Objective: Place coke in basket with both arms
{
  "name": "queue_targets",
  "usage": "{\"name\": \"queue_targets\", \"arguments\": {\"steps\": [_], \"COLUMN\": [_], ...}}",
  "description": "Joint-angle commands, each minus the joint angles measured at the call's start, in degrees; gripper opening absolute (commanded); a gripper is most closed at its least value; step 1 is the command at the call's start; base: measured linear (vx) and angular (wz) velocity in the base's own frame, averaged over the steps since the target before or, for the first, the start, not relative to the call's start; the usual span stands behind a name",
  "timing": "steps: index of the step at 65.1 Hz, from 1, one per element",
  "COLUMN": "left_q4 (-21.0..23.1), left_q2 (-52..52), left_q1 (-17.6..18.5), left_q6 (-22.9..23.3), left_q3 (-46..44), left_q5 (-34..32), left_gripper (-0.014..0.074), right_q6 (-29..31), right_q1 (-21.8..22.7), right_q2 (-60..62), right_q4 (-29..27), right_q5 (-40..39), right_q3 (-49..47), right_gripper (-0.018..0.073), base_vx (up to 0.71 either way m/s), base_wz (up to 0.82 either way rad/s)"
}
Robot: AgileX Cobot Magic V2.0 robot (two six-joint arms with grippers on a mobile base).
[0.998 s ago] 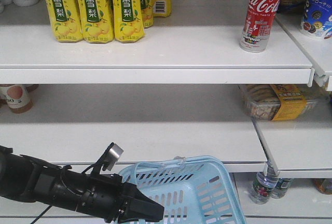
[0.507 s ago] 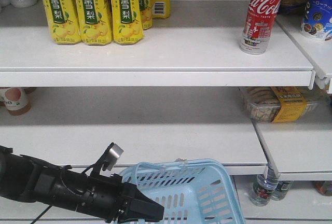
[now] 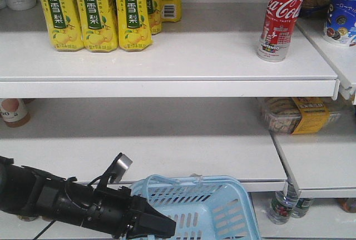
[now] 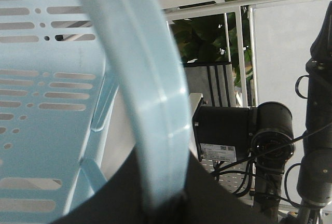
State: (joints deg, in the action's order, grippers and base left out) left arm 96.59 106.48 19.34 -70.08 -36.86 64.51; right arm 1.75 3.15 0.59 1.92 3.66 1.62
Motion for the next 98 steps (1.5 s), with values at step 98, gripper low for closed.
{"name": "queue_targets", "arguments": {"steps": [98], "left_q4": [5.38], "left_q2": [-2.71], "left_q1": [0.08], "left_q6": [-0.83], "left_q3": [-0.75], "left_q5": [6.17], "left_gripper": [-0.0006], "right_q6": [0.26], "right_q1": [0.16], "right_q2": [1.02], "right_q4": [0.23], "right_q5": [-4.05], "right_q3": [0.62], "right_gripper": [-0.0009], "base_vx": [0.01], "base_wz": [0.00]}}
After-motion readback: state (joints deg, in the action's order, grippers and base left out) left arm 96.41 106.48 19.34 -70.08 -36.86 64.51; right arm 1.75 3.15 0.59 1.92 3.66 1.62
